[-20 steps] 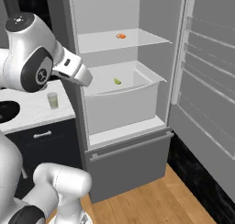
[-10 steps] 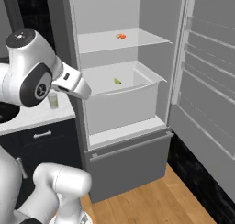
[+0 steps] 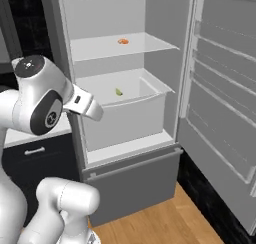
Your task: Grab a lemon wedge from the fridge and one ice cube from the ice bowl, and put them in the glass of lemonade.
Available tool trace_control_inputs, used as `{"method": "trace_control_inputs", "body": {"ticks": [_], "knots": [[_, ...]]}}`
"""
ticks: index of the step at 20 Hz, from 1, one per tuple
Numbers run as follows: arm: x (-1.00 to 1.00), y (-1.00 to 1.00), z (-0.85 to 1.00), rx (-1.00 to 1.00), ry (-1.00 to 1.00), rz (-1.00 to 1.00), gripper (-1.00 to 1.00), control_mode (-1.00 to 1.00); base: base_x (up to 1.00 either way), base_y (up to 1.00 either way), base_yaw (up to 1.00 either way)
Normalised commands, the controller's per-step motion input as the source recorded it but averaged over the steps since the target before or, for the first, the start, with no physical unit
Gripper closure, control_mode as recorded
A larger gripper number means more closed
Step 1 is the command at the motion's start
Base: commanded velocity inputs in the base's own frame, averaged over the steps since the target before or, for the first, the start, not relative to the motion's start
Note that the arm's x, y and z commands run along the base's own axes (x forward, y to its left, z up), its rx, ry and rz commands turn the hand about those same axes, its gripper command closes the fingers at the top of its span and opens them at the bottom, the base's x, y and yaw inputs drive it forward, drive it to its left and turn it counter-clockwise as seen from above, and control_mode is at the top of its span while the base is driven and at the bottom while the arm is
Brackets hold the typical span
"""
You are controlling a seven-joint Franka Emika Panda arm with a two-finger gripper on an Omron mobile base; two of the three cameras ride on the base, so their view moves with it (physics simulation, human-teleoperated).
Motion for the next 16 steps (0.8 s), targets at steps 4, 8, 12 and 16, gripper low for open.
{"method": "trace_control_inputs", "body": {"ticks": [4, 8, 12, 16], "knots": [[0.0, 0.0, 0.0, 0.0, 0.0, 0.0, -1.0, 1.0, 0.81, -0.74, 0.23], [0.0, 0.0, 0.0, 0.0, 0.0, 0.0, -1.0, 1.0, 0.54, -0.49, 0.34], [0.0, 0.0, 0.0, 0.0, 0.0, 0.0, -1.0, 1.0, 0.12, -0.26, 0.45], [0.0, 0.0, 0.0, 0.0, 0.0, 0.0, -1.0, 1.0, 0.36, -0.26, 0.51]]}}
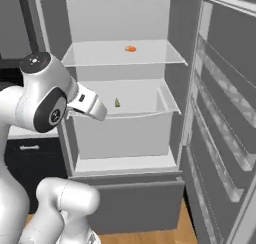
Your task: Grab a lemon wedge from the fridge and one ice cube from the ice bowl, and put them in the glass of lemonade.
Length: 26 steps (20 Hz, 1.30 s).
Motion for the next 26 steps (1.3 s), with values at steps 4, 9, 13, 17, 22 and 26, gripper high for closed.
{"method": "trace_control_inputs", "body": {"ticks": [4, 9, 13, 17, 22, 26], "knots": [[0.0, 0.0, 0.0, 0.0, 0.0, 0.0, -1.0, 1.0, 0.59, -0.42, 0.54], [0.0, 0.0, 0.0, 0.0, 0.0, 0.0, -1.0, 1.0, 0.67, -0.48, 0.44], [0.0, 0.0, 0.0, 0.0, 0.0, 0.0, -1.0, 1.0, 0.19, -0.16, 0.13], [0.39, -0.07, -0.17, -0.02, 0.0, 0.0, -1.0, -1.0, 0.05, 0.0, 0.0], [0.68, -0.3, -0.6, -0.04, 0.0, 0.0, -1.0, -1.0, 0.0, 0.0, 0.0], [0.63, -0.4, -0.88, -0.01, 0.0, 0.03, -1.0, -1.0, 0.0, 0.0, 0.0]]}}
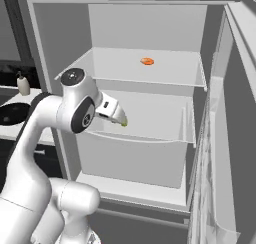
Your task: Grab a lemon wedge from the fridge and one ice cube from the ice bowl, and put them in the glass of lemonade.
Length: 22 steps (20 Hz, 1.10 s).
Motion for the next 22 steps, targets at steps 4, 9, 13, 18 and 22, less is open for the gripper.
{"method": "trace_control_inputs", "body": {"ticks": [4, 9, 13, 18, 22], "knots": [[0.5, -0.17, -0.83, -0.04, -0.01, 0.06, -1.0, -1.0, 0.0, 0.0, 0.0], [0.53, 0.0, -0.4, -0.1, 0.02, 0.03, -1.0, -1.0, 0.0, 0.0, 0.0], [0.47, 0.04, 0.25, -0.07, 0.17, 0.01, -1.0, -1.0, 0.0, 0.0, 0.0], [0.28, 0.0, -0.07, 0.0, 0.1, 0.01, -1.0, -1.0, 0.0, 0.0, 0.0], [0.33, 0.02, -0.25, 0.0, 0.11, 0.0, -1.0, -1.0, 0.0, 0.0, 0.0]]}}
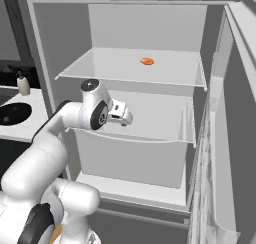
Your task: Grab a lemon wedge from the fridge and one ice cube from the ice bowl, and put them in the glass of lemonade.
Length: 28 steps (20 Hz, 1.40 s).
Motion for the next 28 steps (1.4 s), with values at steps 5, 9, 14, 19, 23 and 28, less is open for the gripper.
{"method": "trace_control_inputs", "body": {"ticks": [5, 9, 14, 19, 23, 28], "knots": [[0.22, 0.06, -0.69, 0.0, 0.03, 0.02, -1.0, -1.0, 0.0, 0.0, 0.0], [0.23, -0.03, -0.35, 0.02, 0.02, 0.08, -1.0, -1.0, 0.0, 0.0, 0.0], [0.08, -0.23, 0.0, 0.1, 0.0, 0.1, -1.0, -1.0, 0.0, 0.0, 0.0], [0.21, -0.11, 0.02, 0.04, 0.09, 0.05, -1.0, -1.0, 0.0, 0.0, 0.0], [0.27, 0.17, 0.07, 0.0, 0.02, 0.0, -1.0, -1.0, 0.0, 0.0, 0.0], [0.2, 0.12, 0.06, 0.0, 0.0, 0.0, -1.0, -1.0, 0.0, 0.0, 0.0]]}}
